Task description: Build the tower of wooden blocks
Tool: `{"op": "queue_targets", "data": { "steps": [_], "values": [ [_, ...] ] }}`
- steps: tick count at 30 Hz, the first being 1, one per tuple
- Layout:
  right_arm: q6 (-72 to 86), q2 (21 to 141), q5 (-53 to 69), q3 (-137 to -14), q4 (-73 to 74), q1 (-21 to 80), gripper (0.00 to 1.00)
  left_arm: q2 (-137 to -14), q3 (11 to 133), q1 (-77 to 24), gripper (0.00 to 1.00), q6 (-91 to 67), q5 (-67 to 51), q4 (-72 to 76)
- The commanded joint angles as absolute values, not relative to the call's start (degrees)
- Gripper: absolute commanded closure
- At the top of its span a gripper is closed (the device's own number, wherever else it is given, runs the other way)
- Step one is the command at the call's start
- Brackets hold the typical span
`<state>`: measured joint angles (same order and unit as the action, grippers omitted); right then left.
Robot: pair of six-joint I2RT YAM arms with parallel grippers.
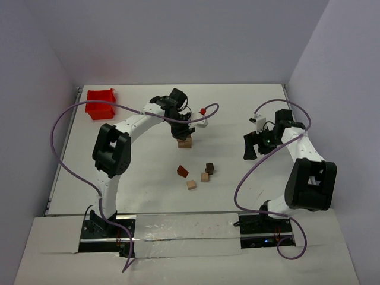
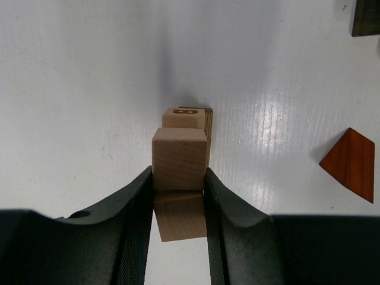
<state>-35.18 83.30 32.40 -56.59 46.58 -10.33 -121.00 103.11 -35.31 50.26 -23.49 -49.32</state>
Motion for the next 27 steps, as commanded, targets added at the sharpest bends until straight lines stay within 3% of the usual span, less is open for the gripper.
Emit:
{"op": "queue_targets", "data": {
  "steps": [1, 27],
  "values": [
    [-34.54, 84.02, 32.65, -59.77, 46.93, -10.65, 0.00, -121.88, 105.56, -35.31, 0.98, 51.61, -26.17, -48.56],
    [-35.16, 85.17, 32.65, -61.04, 47.68, -10.68, 0.00, -122.48, 105.95, -35.24, 0.96, 50.98, -25.97, -47.72]
  ]
}}
